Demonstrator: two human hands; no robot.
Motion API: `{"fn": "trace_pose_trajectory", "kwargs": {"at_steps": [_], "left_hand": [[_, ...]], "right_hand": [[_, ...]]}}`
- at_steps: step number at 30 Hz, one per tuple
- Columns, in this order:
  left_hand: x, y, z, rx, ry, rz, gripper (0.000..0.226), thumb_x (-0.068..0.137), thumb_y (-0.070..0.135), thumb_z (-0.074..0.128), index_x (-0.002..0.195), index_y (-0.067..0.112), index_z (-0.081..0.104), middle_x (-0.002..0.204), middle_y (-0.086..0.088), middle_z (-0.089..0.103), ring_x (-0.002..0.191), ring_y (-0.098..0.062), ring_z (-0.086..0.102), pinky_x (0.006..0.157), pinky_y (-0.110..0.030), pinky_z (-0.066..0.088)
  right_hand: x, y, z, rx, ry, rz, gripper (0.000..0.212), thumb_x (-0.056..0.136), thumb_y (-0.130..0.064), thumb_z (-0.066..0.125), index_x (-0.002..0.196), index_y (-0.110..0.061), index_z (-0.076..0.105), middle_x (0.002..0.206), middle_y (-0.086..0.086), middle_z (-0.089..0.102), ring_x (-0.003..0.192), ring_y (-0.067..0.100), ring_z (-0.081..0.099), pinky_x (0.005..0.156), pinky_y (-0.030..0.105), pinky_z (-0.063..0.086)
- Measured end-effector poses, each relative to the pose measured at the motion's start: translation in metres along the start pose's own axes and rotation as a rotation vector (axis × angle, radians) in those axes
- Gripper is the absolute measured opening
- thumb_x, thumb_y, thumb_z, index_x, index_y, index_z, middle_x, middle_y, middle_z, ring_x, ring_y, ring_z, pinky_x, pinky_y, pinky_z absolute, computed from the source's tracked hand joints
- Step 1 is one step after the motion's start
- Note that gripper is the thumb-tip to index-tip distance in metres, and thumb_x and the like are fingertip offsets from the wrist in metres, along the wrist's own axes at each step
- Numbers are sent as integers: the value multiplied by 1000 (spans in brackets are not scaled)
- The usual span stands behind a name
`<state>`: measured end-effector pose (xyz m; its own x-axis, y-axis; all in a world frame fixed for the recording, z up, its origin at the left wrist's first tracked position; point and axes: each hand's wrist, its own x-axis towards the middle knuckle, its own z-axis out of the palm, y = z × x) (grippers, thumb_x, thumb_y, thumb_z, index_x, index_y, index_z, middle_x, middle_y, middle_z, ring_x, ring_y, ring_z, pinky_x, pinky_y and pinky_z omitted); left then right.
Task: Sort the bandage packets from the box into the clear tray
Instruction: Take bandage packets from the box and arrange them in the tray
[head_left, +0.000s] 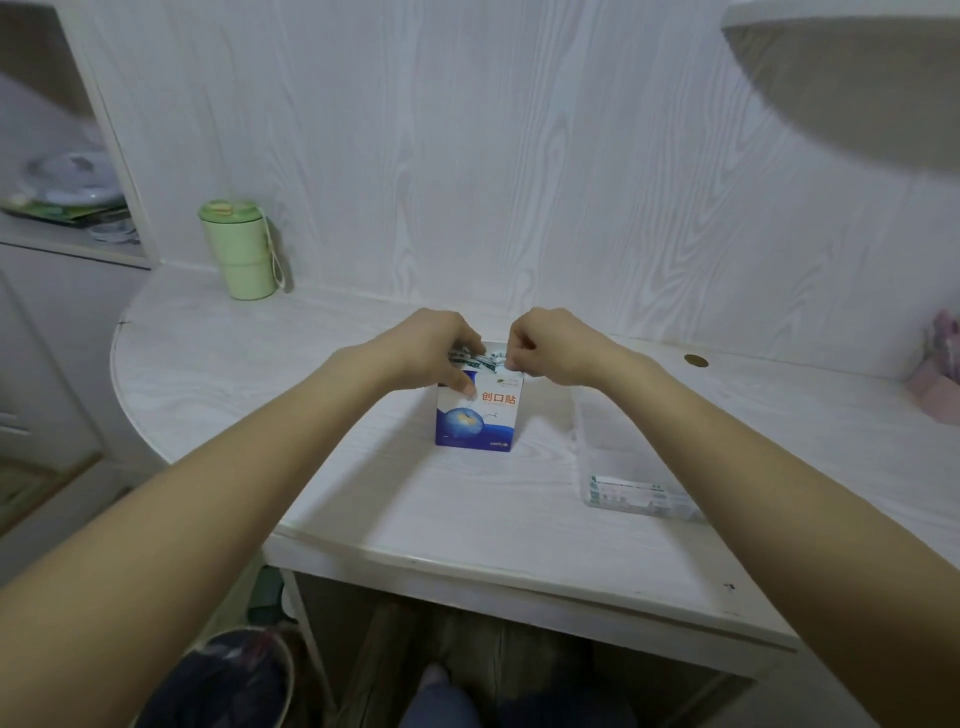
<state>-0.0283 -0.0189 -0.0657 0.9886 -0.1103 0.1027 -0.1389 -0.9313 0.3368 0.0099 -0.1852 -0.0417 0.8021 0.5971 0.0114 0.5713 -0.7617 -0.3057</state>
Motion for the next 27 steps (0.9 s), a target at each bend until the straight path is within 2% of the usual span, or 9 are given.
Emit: {"fn": "trace_pose_trajectory", "kwargs": {"at_steps": [5, 8, 12, 15, 18, 20, 22, 25, 27], "left_hand": [[0, 2, -1, -18, -6, -9, 58, 69, 26, 83, 122, 16, 62, 121, -3, 60, 99, -13, 51, 79, -21, 36], [1, 2, -1, -14, -5, -10, 58, 69, 26, 83, 123, 15, 62, 121, -4, 60, 99, -15, 51, 78, -21, 36], [1, 2, 1, -16, -5, -16, 58, 71, 24, 82, 124, 15, 61, 121, -4, 60, 107, -19, 54, 81, -23, 39], [0, 4, 0, -10, -15, -33, 59, 72, 23, 81, 127, 15, 60, 125, -4, 59, 111, -20, 54, 85, -25, 41], [-3, 7, -1, -6, -16, -48, 59, 73, 22, 80, 128, 13, 58, 129, -5, 57, 116, -22, 53, 90, -26, 40], [-6, 10, 1, -8, -7, -51, 57, 76, 20, 78, 128, 11, 57, 133, -5, 55, 121, -21, 50, 95, -27, 38], [-8, 12, 2, -22, -16, -58, 61, 78, 19, 76, 133, 11, 52, 137, -5, 51, 125, -22, 47, 100, -28, 37], [-12, 22, 0, -96, -26, -52, 74, 79, 21, 75, 143, 13, 38, 142, -4, 45, 129, -21, 45, 104, -31, 37], [-14, 33, -1, -263, 36, -33, 66, 83, 25, 71, 141, 19, 41, 137, -2, 49, 121, -19, 52, 98, -37, 46]], "right_hand": [[-3, 5, -1, 101, 39, 21, 29, 95, -15, 50, 88, 10, 62, 69, 12, 60, 64, 19, 48, 54, 21, 35], [-6, 4, 3, 149, 46, 24, 26, 98, -19, 47, 86, 2, 58, 73, 13, 60, 67, 19, 49, 51, 18, 33], [-5, 4, 5, 184, 47, 9, 12, 91, -20, 61, 87, -11, 54, 87, 4, 66, 71, 11, 57, 55, 19, 42], [-2, 3, 2, 153, 65, -18, 15, 88, -13, 64, 77, -15, 56, 87, 12, 70, 66, 15, 57, 52, 18, 42], [-3, 2, -5, 262, 142, -21, 12, 87, -11, 65, 77, -13, 59, 77, 7, 65, 66, 17, 58, 52, 21, 46], [-5, 5, -10, 320, 199, -14, 9, 87, -11, 65, 80, -13, 61, 73, 1, 61, 70, 17, 58, 58, 28, 51], [-8, 9, -13, 354, 259, -16, 6, 87, -10, 65, 82, -11, 62, 75, 4, 62, 71, 18, 60, 66, 35, 54], [-14, 11, -20, 412, 385, -32, 5, 89, -9, 63, 84, -10, 63, 79, 8, 66, 68, 14, 60, 64, 24, 53], [-19, 13, -26, 508, 491, -40, 7, 89, -9, 62, 83, -10, 63, 76, 4, 65, 66, 12, 60, 64, 21, 53]]}}
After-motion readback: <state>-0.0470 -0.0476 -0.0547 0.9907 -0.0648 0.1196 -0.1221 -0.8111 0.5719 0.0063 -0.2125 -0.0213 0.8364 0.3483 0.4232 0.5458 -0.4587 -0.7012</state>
